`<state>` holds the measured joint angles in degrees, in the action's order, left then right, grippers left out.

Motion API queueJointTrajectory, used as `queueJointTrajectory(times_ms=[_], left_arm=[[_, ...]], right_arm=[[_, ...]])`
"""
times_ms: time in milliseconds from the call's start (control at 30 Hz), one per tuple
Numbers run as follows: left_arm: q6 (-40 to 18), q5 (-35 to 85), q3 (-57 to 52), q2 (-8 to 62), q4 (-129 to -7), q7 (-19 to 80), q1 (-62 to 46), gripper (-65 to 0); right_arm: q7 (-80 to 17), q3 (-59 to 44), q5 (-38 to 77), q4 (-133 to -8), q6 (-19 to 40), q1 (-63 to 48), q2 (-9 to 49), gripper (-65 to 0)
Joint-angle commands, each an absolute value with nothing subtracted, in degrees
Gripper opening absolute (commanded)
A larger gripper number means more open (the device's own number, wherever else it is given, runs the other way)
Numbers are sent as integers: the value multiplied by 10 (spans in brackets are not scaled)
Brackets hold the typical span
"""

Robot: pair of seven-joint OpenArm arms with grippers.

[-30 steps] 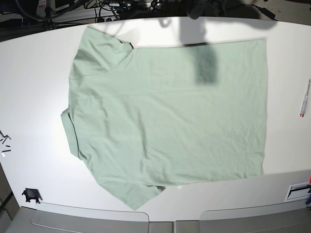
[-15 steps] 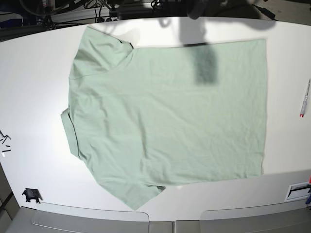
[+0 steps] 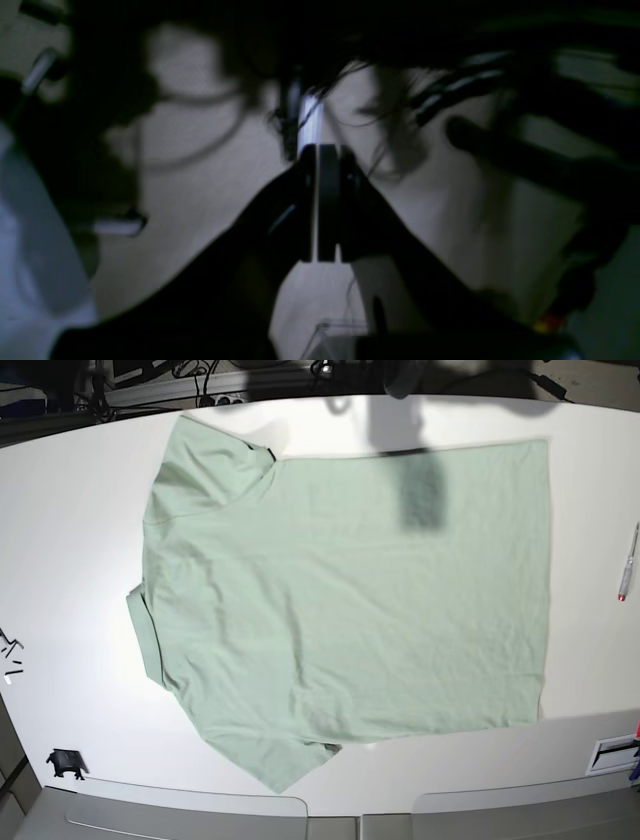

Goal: Fold the T-shirt properly

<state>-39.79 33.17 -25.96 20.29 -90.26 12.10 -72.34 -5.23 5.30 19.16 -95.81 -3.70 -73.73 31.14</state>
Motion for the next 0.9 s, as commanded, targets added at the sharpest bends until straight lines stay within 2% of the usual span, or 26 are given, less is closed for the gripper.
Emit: queueJointTrajectory(times_ms=[0,33,67,133,300,400,433,567,633,700,800,833,867], left_arm=[[-400,359,-293,208,-938,126,-750,-650],[-400,387,-322,208,-971,144,-750,-650],[-400,415,-349,210,-1002,162,-750,-650],[-400,466,-401,210,-1050,194,-750,-650],[-400,570,-496,210,-1120,227,-750,-650],[-400,602,-518,209,-1132,227,-748,-650],[-400,602,-518,209,-1132,227,-741,-635],[-400,601,-517,192,-1132,228,-715,-445],[-400,601,-517,180,-1132,228,-706,-410],[-400,601,-517,170,-1132,236,-701,-409],[-400,601,-517,167,-1132,251,-697,-409],[-400,601,-517,167,-1132,254,-695,-409],[-400,601,-517,167,-1132,255,-694,-409]], right_arm=[[-44,19,197,-1008,-42,-750,318,-650],[-49,-13,204,-1054,-30,-750,317,-650],[-107,-44,214,-1088,-18,-750,316,-650],[-151,-109,266,-1144,22,-750,317,-650],[-155,-251,380,-1221,102,-718,315,-650],[-166,-298,398,-1218,117,-655,305,-650],[-168,-308,399,-1213,117,-633,298,-650],[-171,-315,399,-1164,118,-548,277,-650],[-173,-315,397,-1121,118,-509,264,-650],[-172,-315,377,-1073,118,-473,249,-650],[-165,-315,360,-1006,118,-426,224,-413],[-163,-315,359,-988,116,-412,216,-366],[-163,-315,360,-975,116,-399,209,-347]])
